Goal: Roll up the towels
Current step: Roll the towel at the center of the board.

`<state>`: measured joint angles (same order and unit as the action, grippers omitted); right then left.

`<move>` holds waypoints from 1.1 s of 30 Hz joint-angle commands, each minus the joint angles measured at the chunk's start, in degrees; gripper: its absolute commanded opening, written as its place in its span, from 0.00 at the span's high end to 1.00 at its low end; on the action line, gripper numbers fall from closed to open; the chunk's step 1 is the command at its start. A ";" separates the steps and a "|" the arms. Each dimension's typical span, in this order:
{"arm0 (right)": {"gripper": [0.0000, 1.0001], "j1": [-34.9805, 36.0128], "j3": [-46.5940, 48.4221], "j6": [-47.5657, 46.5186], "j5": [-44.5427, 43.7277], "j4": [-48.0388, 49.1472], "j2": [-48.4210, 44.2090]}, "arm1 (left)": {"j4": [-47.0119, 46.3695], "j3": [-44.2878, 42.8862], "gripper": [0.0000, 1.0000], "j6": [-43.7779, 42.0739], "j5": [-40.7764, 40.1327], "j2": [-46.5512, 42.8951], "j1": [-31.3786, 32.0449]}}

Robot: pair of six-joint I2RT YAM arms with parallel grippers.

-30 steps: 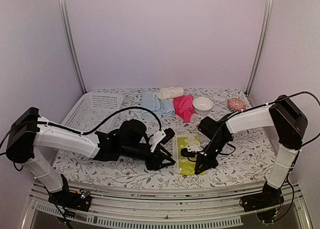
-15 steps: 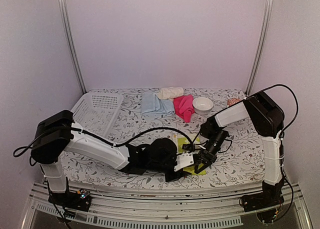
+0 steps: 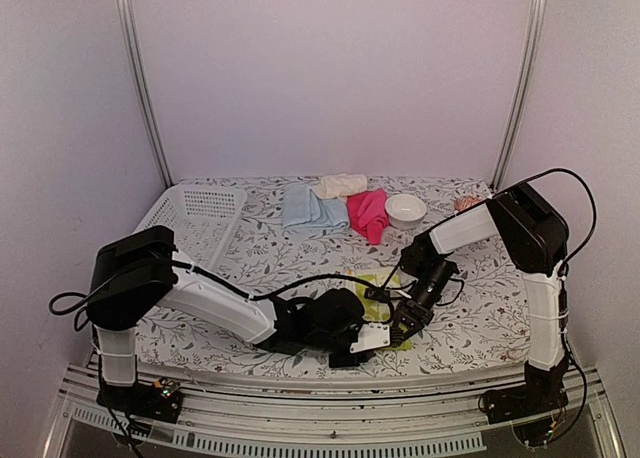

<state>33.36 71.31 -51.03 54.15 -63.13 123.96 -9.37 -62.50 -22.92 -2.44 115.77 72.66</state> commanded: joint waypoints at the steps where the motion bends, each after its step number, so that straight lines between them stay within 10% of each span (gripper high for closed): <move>1: 0.97 0.30 0.10 -0.05 -2.02 1.65 1.83 | 2.03 -2.04 0.70 -1.85 -3.63 2.99 0.64; 9: 0.97 -0.28 -0.03 0.70 -2.76 2.30 0.72 | 5.57 -1.32 1.00 1.25 0.42 0.02 0.52; 13: 0.95 -0.37 0.15 0.84 -2.62 1.37 -0.30 | 8.89 -2.34 1.00 4.65 6.31 -1.00 -0.36; 19: 0.65 -3.91 0.86 -6.49 -0.49 -4.35 -11.57 | 16.48 -7.93 1.00 12.09 22.55 1.74 -4.76; 33: 0.79 -3.89 5.93 13.40 -19.25 14.64 -5.85 | 20.84 -11.39 1.00 24.56 32.44 3.71 -10.36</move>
<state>25.87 74.81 -42.46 40.01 -53.04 113.40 8.95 -75.11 -2.37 27.75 120.73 63.37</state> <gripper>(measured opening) 0.221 0.051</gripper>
